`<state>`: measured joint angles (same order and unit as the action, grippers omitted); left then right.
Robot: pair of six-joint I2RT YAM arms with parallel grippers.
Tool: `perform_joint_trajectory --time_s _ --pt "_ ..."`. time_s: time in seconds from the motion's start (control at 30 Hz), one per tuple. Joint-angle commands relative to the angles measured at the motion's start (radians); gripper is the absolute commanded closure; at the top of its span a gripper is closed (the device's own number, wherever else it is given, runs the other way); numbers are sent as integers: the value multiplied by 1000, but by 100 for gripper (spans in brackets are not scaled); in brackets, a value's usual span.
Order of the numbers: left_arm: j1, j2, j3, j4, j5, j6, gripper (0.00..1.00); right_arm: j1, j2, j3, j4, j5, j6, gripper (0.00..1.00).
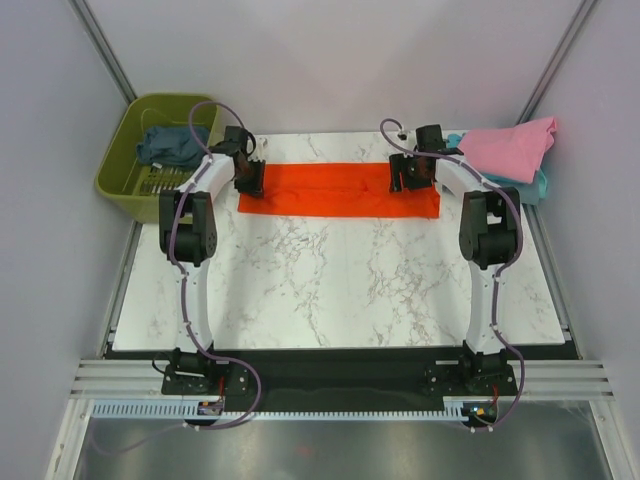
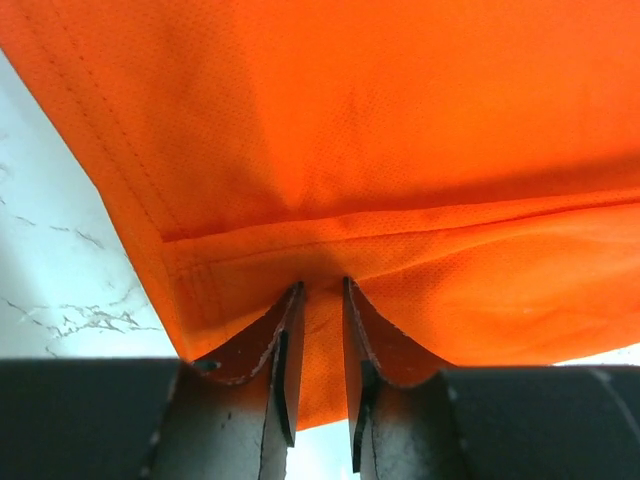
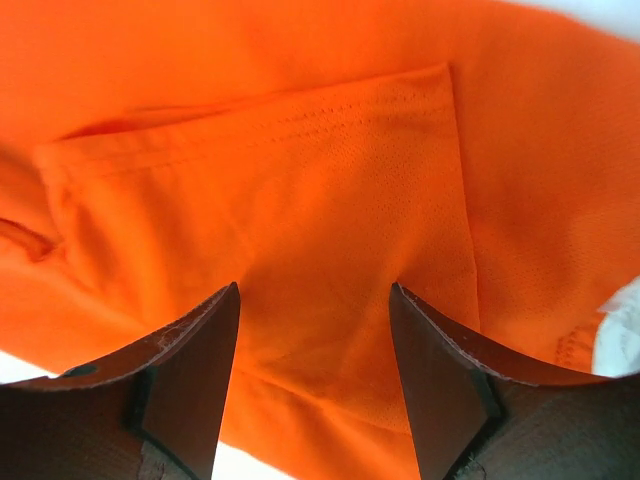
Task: Fold and stack the t-shirts
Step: Fold the tshirt
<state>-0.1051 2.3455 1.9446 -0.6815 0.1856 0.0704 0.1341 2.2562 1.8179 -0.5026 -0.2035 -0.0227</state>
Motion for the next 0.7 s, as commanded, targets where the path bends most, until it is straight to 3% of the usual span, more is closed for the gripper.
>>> perform_joint_trajectory --time_s 0.0,0.33,0.67 --pt "-30 -43 -61 3 -60 46 70 -4 49 9 -8 -23 20 30" --pt "-114 -179 -275 -9 -156 55 66 -7 209 223 -56 -14 13 31" --pt "-301 -416 -625 -13 -164 42 65 -5 321 399 -50 -34 17 30"
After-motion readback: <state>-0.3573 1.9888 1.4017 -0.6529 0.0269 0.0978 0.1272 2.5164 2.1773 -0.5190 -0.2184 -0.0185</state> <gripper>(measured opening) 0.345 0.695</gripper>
